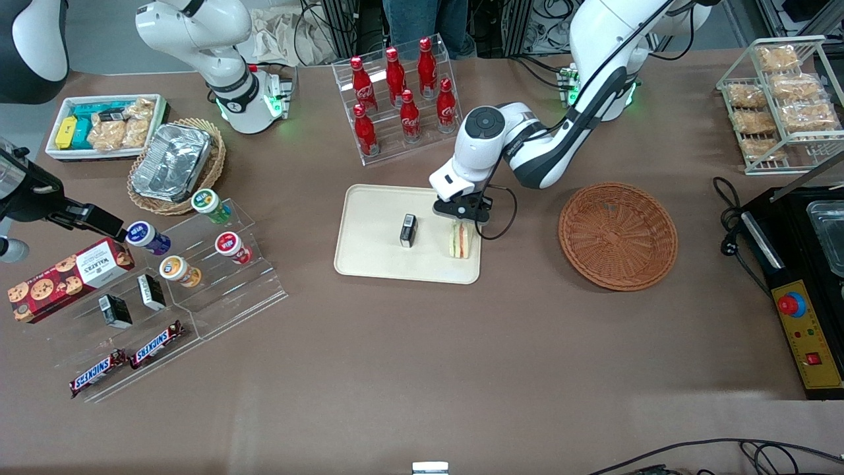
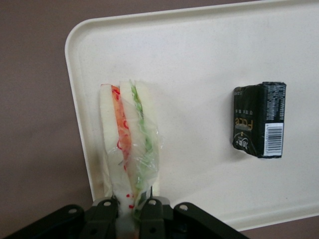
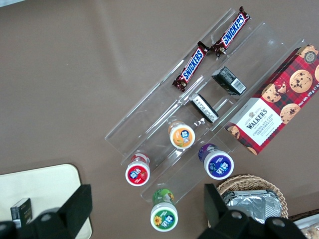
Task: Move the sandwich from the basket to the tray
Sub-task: 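Lower the sandwich onto the tray and open the left gripper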
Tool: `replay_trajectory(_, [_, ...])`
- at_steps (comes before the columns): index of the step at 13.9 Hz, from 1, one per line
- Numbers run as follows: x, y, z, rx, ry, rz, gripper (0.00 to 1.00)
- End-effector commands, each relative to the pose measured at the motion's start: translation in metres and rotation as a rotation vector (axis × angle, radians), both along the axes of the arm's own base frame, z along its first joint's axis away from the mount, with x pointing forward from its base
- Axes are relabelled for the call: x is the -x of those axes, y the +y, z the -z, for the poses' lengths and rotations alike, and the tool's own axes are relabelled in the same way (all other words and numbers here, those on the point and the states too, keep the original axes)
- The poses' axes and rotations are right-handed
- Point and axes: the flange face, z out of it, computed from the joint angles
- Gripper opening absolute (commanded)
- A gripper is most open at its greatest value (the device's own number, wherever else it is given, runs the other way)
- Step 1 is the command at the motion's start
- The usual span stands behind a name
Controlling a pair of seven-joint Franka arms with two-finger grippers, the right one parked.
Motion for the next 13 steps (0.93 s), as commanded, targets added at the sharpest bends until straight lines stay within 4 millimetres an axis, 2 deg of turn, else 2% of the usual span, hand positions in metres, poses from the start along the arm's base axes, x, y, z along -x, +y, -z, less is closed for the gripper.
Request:
replay_trajectory(1, [-0.0048,-0.0055,-0.0001,0.02,-0.019,-0.024,0.0])
replay_trajectory(4, [-0.0104,0.0001,0.0058,0.018,-0.017,-0.036,0.0])
replay_trajectory(6, [-0.0136,0.0023,0.0073,0.036,-0.026,-0.042,0.04])
replay_trajectory(7, [-0.0138,0.002,0.0088,0.037,-0.024,-0.042,0.09])
replay_trajectory(8, [-0.0137,0.0021,0.0096,0.037,-0.021,-0.045,0.27])
replay_trajectory(10, [-0.0137,0.0021,0.0096,0.038,-0.02,-0.057,0.83])
replay_trajectory(11, [-0.0137,0.0021,0.0096,0.038,-0.02,-0.057,0.99])
replay_trajectory(13, [-0.0145,0.0026,0.0089,0.039,-0.021,-0.059,0.99])
